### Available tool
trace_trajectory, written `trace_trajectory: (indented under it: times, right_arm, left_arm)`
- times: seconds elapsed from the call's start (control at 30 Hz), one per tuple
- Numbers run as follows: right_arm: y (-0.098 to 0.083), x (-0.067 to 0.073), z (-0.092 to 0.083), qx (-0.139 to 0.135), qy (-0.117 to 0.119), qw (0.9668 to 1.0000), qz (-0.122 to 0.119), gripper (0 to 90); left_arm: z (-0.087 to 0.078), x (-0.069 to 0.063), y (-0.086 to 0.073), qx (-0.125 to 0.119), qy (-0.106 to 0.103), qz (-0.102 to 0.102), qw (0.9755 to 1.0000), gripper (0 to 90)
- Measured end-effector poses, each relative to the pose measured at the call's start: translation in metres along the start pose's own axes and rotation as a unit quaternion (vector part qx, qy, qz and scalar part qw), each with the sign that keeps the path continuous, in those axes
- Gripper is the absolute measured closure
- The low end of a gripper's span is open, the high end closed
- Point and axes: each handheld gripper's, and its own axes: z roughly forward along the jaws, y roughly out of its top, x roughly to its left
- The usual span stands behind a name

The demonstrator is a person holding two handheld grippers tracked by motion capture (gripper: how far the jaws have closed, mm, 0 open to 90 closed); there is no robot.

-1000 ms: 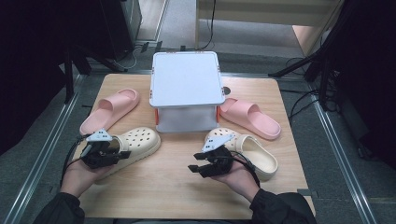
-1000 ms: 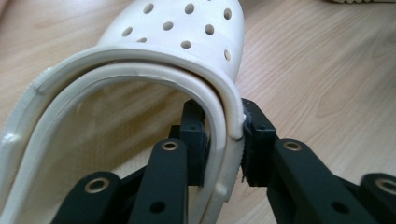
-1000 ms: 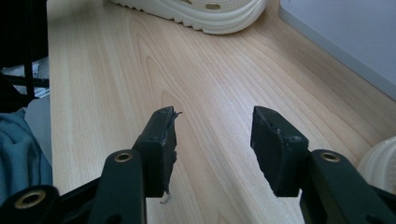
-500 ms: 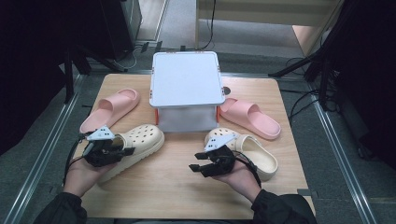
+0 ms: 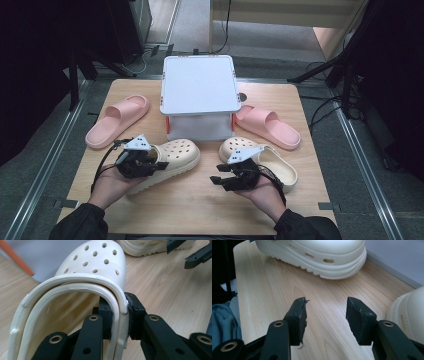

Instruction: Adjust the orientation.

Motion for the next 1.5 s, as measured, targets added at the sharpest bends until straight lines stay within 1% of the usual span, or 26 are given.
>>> trace_trajectory:
  times: [0.1, 0.17, 0.27, 0.33, 0.4, 0.5, 0.53, 0.57, 0.67, 0.73, 0.83, 0.87, 0.9, 0.97, 1.03, 1.07, 1.13, 1.17, 1.2, 1.23, 1.27, 1.3, 1.33, 1.37, 1.43, 1.5]
  right_arm:
    - [-0.004, 0.000, -0.004, -0.002, -0.006, 1.0000, 0.003, 51.3]
    - [-0.006, 0.001, -0.007, -0.002, -0.010, 0.9999, 0.007, 51.3]
    - [-0.010, 0.001, -0.010, -0.003, -0.018, 0.9998, 0.012, 51.2]
    - [-0.012, 0.001, -0.012, -0.004, -0.020, 0.9997, 0.015, 51.2]
    - [-0.014, 0.002, -0.013, -0.005, -0.023, 0.9996, 0.017, 51.2]
    - [-0.015, 0.003, -0.015, -0.007, -0.027, 0.9994, 0.019, 51.3]
    - [-0.016, 0.003, -0.015, -0.007, -0.027, 0.9994, 0.018, 51.9]
    - [-0.016, 0.003, -0.015, -0.007, -0.026, 0.9995, 0.019, 52.8]
    - [-0.015, 0.002, -0.015, -0.012, -0.027, 0.9994, 0.019, 53.2]
    - [-0.015, 0.002, -0.015, -0.016, -0.027, 0.9993, 0.021, 53.2]
    - [-0.013, 0.002, -0.015, -0.021, -0.028, 0.9991, 0.024, 53.3]
    - [-0.013, 0.003, -0.014, -0.022, -0.029, 0.9991, 0.023, 53.4]
    - [-0.013, 0.003, -0.014, -0.024, -0.029, 0.9991, 0.020, 53.5]
    - [-0.012, 0.005, -0.013, -0.025, -0.030, 0.9990, 0.022, 53.8]
    - [-0.011, 0.005, -0.010, -0.028, -0.030, 0.9988, 0.028, 54.7]
    - [-0.010, 0.005, -0.009, -0.030, -0.029, 0.9986, 0.032, 55.3]
    - [-0.008, 0.006, -0.006, -0.034, -0.025, 0.9983, 0.040, 56.9]
    - [-0.007, 0.006, -0.003, -0.036, -0.025, 0.9982, 0.042, 58.5]
    - [-0.006, 0.007, -0.002, -0.036, -0.028, 0.9981, 0.042, 58.8]
    - [-0.005, 0.007, 0.000, -0.039, -0.031, 0.9979, 0.043, 60.4]
    - [-0.003, 0.007, 0.002, -0.041, -0.032, 0.9976, 0.044, 62.7]
    - [-0.001, 0.007, 0.003, -0.046, -0.036, 0.9973, 0.045, 65.5]
    - [0.000, 0.007, 0.005, -0.048, -0.037, 0.9971, 0.047, 69.0]
    - [0.002, 0.006, 0.007, -0.047, -0.039, 0.9970, 0.047, 71.5]
    - [0.006, 0.006, 0.011, -0.041, -0.037, 0.9972, 0.050, 79.2]
    - [0.008, 0.008, 0.018, -0.034, -0.035, 0.9976, 0.049, 84.1]
  left_arm:
    - [0.007, -0.004, 0.006, 0.005, -0.011, 0.013, 0.9998, 76.9]
    - [0.012, -0.005, 0.010, 0.005, -0.018, 0.015, 0.9997, 76.8]
    - [0.021, -0.007, 0.014, 0.015, -0.021, 0.022, 0.9994, 76.7]
    - [0.026, -0.009, 0.015, 0.021, -0.027, 0.023, 0.9992, 76.7]
    - [0.030, -0.011, 0.015, 0.025, -0.032, 0.028, 0.9988, 76.7]
    - [0.033, -0.012, 0.014, 0.038, -0.044, 0.041, 0.9975, 76.0]
    - [0.033, -0.012, 0.012, 0.040, -0.043, 0.045, 0.9972, 75.2]
    - [0.033, -0.013, 0.011, 0.044, -0.044, 0.045, 0.9970, 74.5]
    - [0.032, -0.013, 0.009, 0.039, -0.050, 0.045, 0.9970, 71.0]
    - [0.030, -0.011, 0.009, 0.040, -0.059, 0.041, 0.9966, 66.2]
    - [0.024, -0.008, 0.009, 0.038, -0.063, 0.034, 0.9967, 62.9]
    - [0.021, -0.007, 0.009, 0.037, -0.061, 0.031, 0.9970, 60.3]
    - [0.016, -0.006, 0.010, 0.032, -0.056, 0.031, 0.9974, 59.4]
    - [0.007, -0.004, 0.010, 0.025, -0.055, 0.029, 0.9978, 58.9]
    - [-0.003, 0.000, 0.011, 0.021, -0.050, 0.030, 0.9981, 62.0]
    - [-0.008, 0.003, 0.011, 0.018, -0.050, 0.027, 0.9982, 65.8]
    - [-0.017, 0.010, 0.012, 0.015, -0.041, 0.028, 0.9987, 73.7]
    - [-0.019, 0.012, 0.013, 0.012, -0.037, 0.028, 0.9989, 77.3]
    - [-0.022, 0.017, 0.013, 0.011, -0.036, 0.029, 0.9989, 79.0]
    - [-0.023, 0.022, 0.013, 0.003, -0.032, 0.026, 0.9991, 79.9]
    - [-0.023, 0.029, 0.012, -0.001, -0.036, 0.021, 0.9991, 82.0]
    - [-0.021, 0.035, 0.011, -0.001, -0.036, 0.014, 0.9993, 83.2]
    - [-0.018, 0.042, 0.011, 0.004, -0.031, 0.012, 0.9994, 84.5]
    - [-0.014, 0.048, 0.010, 0.011, -0.030, 0.005, 0.9995, 85.4]
    - [-0.007, 0.059, 0.008, 0.022, -0.023, 0.002, 0.9995, 86.5]
    - [0.000, 0.068, 0.004, 0.030, -0.020, -0.004, 0.9994, 86.7]
